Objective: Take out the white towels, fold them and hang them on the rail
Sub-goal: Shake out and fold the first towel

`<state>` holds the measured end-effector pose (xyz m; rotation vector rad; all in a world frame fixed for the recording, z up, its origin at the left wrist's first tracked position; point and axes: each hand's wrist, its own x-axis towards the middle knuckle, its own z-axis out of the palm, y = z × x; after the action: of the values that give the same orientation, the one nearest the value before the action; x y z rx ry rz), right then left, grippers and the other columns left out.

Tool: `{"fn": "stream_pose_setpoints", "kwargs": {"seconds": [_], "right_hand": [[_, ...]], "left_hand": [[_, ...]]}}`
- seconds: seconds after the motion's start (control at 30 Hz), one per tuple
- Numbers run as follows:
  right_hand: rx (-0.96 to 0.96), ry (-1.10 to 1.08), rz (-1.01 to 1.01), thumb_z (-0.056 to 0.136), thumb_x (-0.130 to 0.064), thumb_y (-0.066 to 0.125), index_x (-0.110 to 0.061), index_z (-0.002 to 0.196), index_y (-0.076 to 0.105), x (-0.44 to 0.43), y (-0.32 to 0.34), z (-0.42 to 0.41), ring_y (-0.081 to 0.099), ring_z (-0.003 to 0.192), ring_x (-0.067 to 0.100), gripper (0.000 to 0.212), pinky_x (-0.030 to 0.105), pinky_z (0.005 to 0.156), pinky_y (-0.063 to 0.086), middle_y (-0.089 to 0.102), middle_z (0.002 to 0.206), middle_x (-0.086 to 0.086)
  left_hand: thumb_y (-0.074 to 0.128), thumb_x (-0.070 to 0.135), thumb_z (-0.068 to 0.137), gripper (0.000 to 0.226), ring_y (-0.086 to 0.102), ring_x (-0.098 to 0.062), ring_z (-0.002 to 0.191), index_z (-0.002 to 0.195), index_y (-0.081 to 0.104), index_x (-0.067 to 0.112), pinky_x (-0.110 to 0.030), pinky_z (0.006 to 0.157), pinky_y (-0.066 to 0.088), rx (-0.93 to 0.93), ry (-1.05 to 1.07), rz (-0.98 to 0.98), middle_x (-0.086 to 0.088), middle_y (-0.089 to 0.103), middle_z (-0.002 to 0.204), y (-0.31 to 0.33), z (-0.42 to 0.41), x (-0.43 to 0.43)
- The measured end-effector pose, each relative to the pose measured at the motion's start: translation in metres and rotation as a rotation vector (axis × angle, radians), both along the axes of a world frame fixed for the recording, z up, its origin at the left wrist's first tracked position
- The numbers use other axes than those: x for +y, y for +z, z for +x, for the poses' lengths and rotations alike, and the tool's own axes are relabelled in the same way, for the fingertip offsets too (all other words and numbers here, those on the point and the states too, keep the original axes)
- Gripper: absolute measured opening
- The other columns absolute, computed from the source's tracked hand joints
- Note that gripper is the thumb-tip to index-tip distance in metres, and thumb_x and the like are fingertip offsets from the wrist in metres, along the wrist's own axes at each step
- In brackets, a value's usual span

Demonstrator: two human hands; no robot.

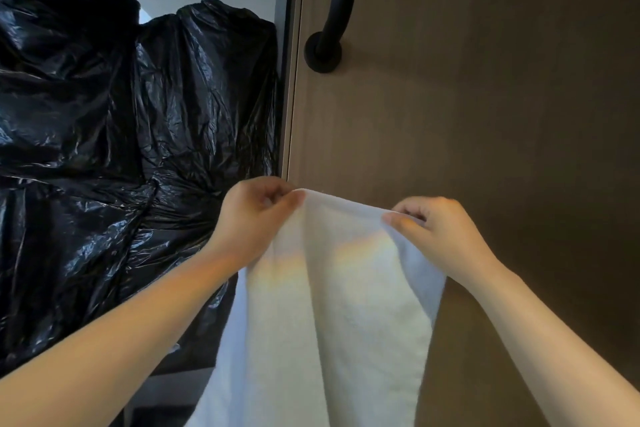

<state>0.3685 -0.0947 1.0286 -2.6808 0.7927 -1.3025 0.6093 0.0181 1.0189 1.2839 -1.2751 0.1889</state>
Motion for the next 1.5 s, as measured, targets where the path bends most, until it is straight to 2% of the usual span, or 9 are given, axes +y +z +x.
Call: {"fn": "stream_pose_setpoints", "kwargs": {"seconds": [0.23, 0.47, 0.63, 0.8, 0.93, 1.03, 1.17, 1.3, 1.5], "right_hand": [[-0.208, 0.237, 0.242, 0.092, -0.027, 0.066, -0.031, 0.092, 0.069, 0.012, -0.004, -0.006, 0.045, 0.052, 0.015, 0.005, 0.014, 0.051, 0.037, 0.056, 0.06, 0.001], [-0.457, 0.493, 0.608, 0.096, -0.018, 0.059, -0.02, 0.092, 0.075, 0.032, 0.004, 0.02, 0.056, 0.061, 0.008, 0.017, 0.018, 0.051, 0.043, 0.066, 0.078, 0.003], [-0.503, 0.459, 0.777, 0.092, -0.017, 0.064, -0.014, 0.09, 0.079, 0.028, -0.003, 0.027, 0.061, 0.065, 0.012, 0.015, 0.022, 0.066, 0.054, 0.072, 0.081, 0.005], [-0.408, 0.587, 0.781, 0.078, -0.024, 0.072, -0.013, 0.102, 0.077, 0.028, -0.009, 0.029, 0.069, 0.082, 0.017, 0.027, 0.021, 0.071, 0.055, 0.074, 0.092, 0.014], [-0.263, 0.559, 0.721, 0.074, -0.021, 0.079, -0.015, 0.105, 0.075, 0.03, -0.016, 0.032, 0.072, 0.085, 0.018, 0.032, 0.022, 0.073, 0.055, 0.074, 0.09, 0.013], [-0.271, 0.442, 0.528, 0.083, -0.019, 0.076, -0.013, 0.088, 0.077, 0.032, -0.021, 0.038, 0.069, 0.067, 0.014, 0.008, 0.019, 0.062, 0.054, 0.074, 0.074, 0.008], [-0.248, 0.397, 0.426, 0.088, -0.023, 0.072, -0.014, 0.079, 0.074, 0.034, -0.025, 0.041, 0.064, 0.057, 0.014, 0.013, 0.021, 0.057, 0.052, 0.069, 0.064, 0.005], [-0.231, 0.363, 0.368, 0.09, -0.021, 0.069, -0.02, 0.077, 0.072, 0.036, -0.03, 0.043, 0.056, 0.053, 0.008, 0.014, 0.017, 0.053, 0.046, 0.063, 0.06, -0.001], [-0.226, 0.327, 0.33, 0.088, -0.023, 0.07, -0.025, 0.076, 0.072, 0.045, -0.031, 0.051, 0.055, 0.061, 0.0, 0.012, 0.013, 0.058, 0.041, 0.065, 0.087, -0.009]], "left_hand": [[0.069, 0.026, 0.087, 0.012, 0.046, -0.006, 0.053, 0.076, 0.072, 0.021, -0.015, 0.05, 0.034, -0.088, 0.145, -0.031, 0.01, 0.05, 0.052, -0.001, 0.007, 0.0], [0.072, -0.005, 0.073, 0.013, 0.051, -0.003, 0.056, 0.08, 0.071, 0.007, -0.022, 0.062, 0.046, 0.031, 0.058, 0.038, -0.013, 0.07, 0.08, 0.0, -0.003, -0.005], [0.078, 0.003, 0.075, 0.028, 0.066, 0.004, 0.066, 0.092, 0.072, 0.024, -0.01, 0.063, 0.052, 0.192, -0.04, 0.099, 0.009, 0.073, 0.082, -0.012, 0.006, -0.003], [0.077, 0.004, 0.077, 0.029, 0.071, -0.008, 0.077, 0.084, 0.071, 0.032, -0.025, 0.075, 0.057, 0.208, -0.077, 0.217, 0.009, 0.075, 0.081, -0.025, 0.016, 0.002], [0.069, 0.0, 0.084, 0.026, 0.071, -0.019, 0.089, 0.097, 0.071, 0.022, -0.035, 0.082, 0.059, 0.34, -0.127, 0.249, 0.004, 0.075, 0.092, -0.034, 0.016, 0.002], [0.072, -0.003, 0.081, 0.033, 0.07, -0.02, 0.094, 0.111, 0.065, 0.009, -0.03, 0.079, 0.059, 0.582, -0.194, 0.272, -0.004, 0.072, 0.104, -0.036, 0.013, 0.001], [0.069, -0.006, 0.082, 0.022, 0.072, -0.021, 0.087, 0.104, 0.067, -0.003, -0.024, 0.069, 0.06, 0.967, -0.411, 0.342, -0.017, 0.073, 0.103, -0.037, 0.009, 0.008], [0.076, 0.003, 0.079, 0.019, 0.075, -0.017, 0.078, 0.097, 0.071, 0.007, -0.022, 0.064, 0.06, 0.854, -0.334, 0.338, -0.009, 0.077, 0.089, -0.038, 0.009, 0.014], [0.079, 0.019, 0.079, 0.013, 0.071, -0.01, 0.074, 0.091, 0.073, 0.017, -0.019, 0.062, 0.054, 0.553, -0.137, 0.416, -0.001, 0.076, 0.083, -0.037, 0.008, 0.023]]}}
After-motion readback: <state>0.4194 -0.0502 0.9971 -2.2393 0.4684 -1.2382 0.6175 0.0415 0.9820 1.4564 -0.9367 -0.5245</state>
